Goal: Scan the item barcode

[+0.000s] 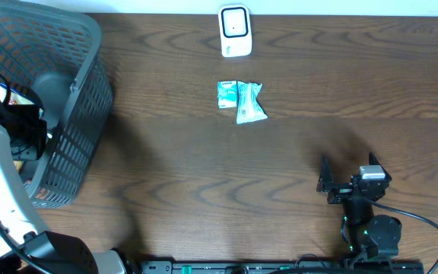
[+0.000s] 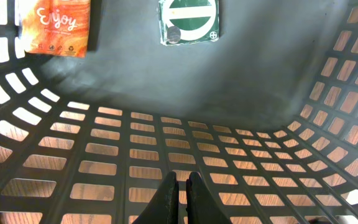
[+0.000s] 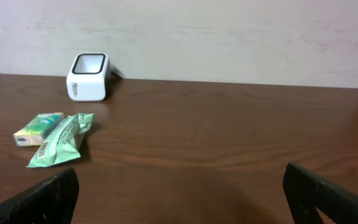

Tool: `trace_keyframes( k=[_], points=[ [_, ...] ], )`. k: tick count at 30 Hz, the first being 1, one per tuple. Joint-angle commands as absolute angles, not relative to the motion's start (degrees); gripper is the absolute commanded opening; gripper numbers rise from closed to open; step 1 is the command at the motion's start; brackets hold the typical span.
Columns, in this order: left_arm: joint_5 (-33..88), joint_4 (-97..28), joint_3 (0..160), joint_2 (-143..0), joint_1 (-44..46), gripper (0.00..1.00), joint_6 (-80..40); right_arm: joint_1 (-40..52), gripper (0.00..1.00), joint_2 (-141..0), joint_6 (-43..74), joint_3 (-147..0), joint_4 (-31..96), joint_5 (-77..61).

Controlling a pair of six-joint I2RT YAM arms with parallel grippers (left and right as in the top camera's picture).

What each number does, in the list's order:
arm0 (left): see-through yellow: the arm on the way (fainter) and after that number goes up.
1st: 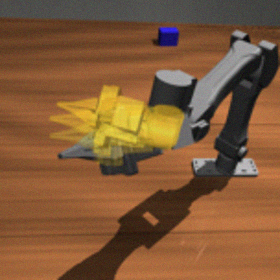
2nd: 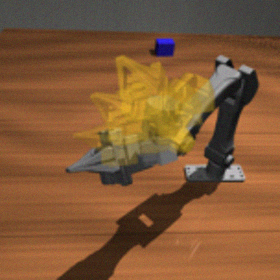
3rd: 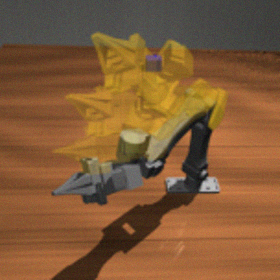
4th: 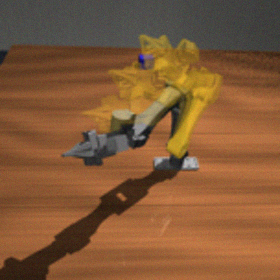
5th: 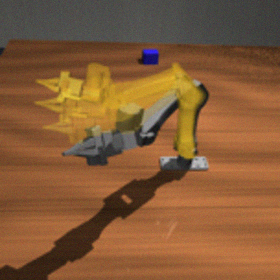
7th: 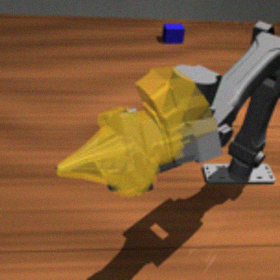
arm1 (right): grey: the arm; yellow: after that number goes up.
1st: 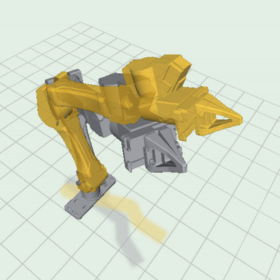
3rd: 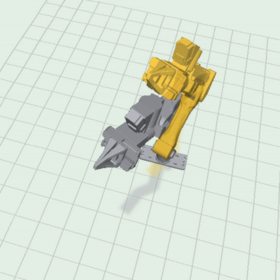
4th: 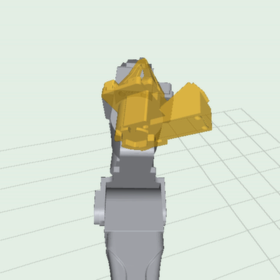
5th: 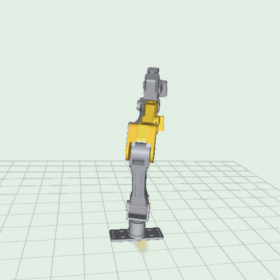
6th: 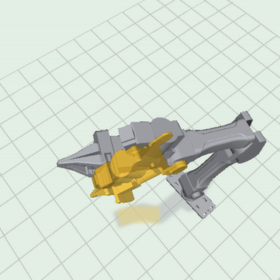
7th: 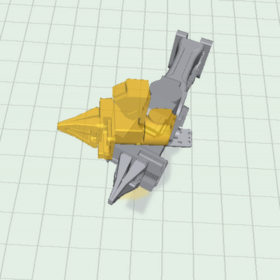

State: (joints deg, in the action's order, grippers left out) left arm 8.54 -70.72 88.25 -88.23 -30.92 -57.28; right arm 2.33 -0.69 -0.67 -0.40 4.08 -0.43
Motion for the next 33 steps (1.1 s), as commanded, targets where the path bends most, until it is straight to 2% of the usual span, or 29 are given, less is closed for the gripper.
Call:
trace_keyframes(
  k=[1,5,12,26,33],
  points=[
    [7.86,-71.75,89.06,-87.77,-30.57,0.07,-58.98,2.66,0.99,-0.38,-0.27,-0.32,4.34,-0.36],
    [7.38,-71.55,89.06,-86.0,-29.45,0.07,-58.59,2.68,0.99,-0.38,-0.27,-0.32,4.34,-0.36],
    [-0.91,-71.53,89.06,-81.08,-28.58,0.07,-59.05,2.66,0.99,-0.38,-0.27,-0.32,4.34,-0.36],
    [-0.4,-77.36,87.42,-81.32,-27.09,0.07,-59.31,2.66,0.99,-0.38,-0.27,-0.32,4.34,-0.36],
    [5.17,-78.0,87.42,-81.17,-23.97,0.07,-59.22,2.66,0.99,-0.38,-0.27,-0.32,4.34,-0.36]
  ],
)
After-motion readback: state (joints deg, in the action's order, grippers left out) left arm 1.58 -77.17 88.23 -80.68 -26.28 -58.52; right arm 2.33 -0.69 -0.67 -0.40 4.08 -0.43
